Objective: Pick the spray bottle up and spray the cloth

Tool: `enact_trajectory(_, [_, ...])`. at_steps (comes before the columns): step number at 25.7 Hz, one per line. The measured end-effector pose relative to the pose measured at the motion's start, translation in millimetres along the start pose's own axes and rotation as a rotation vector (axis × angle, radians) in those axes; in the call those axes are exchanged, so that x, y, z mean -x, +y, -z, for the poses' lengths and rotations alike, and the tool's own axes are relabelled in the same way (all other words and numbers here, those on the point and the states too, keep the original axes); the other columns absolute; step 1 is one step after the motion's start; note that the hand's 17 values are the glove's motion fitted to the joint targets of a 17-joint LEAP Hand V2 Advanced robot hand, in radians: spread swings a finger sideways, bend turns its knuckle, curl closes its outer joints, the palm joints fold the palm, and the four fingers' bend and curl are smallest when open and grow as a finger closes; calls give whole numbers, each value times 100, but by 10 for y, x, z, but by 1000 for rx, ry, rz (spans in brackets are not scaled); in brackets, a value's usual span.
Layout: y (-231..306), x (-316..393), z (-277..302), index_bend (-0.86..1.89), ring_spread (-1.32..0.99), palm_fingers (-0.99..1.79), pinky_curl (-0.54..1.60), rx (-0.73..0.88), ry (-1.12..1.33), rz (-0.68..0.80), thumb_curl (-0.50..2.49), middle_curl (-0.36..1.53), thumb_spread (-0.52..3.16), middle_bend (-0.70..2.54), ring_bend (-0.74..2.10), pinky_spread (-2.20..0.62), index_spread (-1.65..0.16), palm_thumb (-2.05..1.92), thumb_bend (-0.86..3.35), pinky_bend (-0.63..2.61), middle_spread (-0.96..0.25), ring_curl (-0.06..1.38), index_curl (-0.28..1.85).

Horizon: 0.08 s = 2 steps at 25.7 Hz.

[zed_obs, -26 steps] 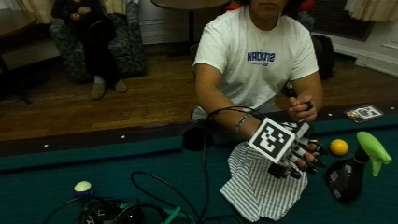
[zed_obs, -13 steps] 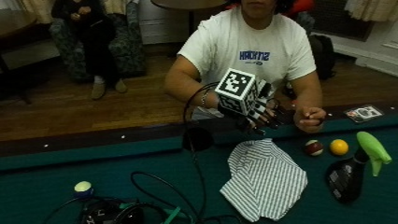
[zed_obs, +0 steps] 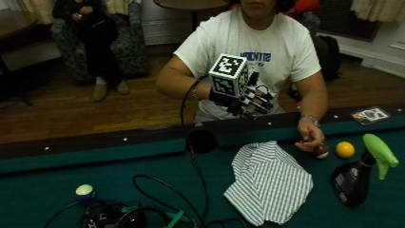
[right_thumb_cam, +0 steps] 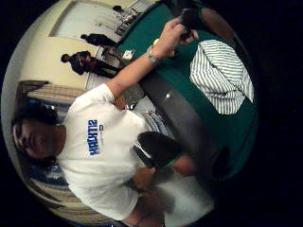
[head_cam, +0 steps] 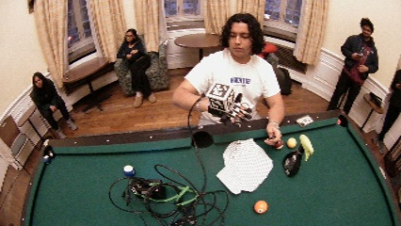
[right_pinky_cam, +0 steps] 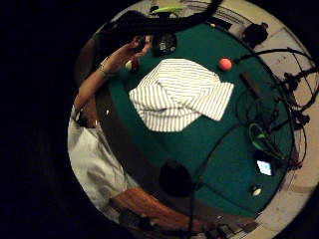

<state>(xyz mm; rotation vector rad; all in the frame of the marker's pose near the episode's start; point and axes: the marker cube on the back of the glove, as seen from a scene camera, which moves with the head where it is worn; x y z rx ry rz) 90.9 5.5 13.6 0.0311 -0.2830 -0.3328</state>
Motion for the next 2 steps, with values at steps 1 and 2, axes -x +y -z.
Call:
enact_trajectory(1, [16, 16, -13, 17, -11, 51, 34, 3, 1, 2, 36, 33, 88, 18, 19, 23, -42, 37, -3, 20, -16, 31, 35])
enact_trajectory(2, [25, 25, -21, 17, -11, 51, 34, 4, 1, 2, 36, 33, 88, 18, 19, 23, -42, 37, -3, 20, -16, 31, 35])
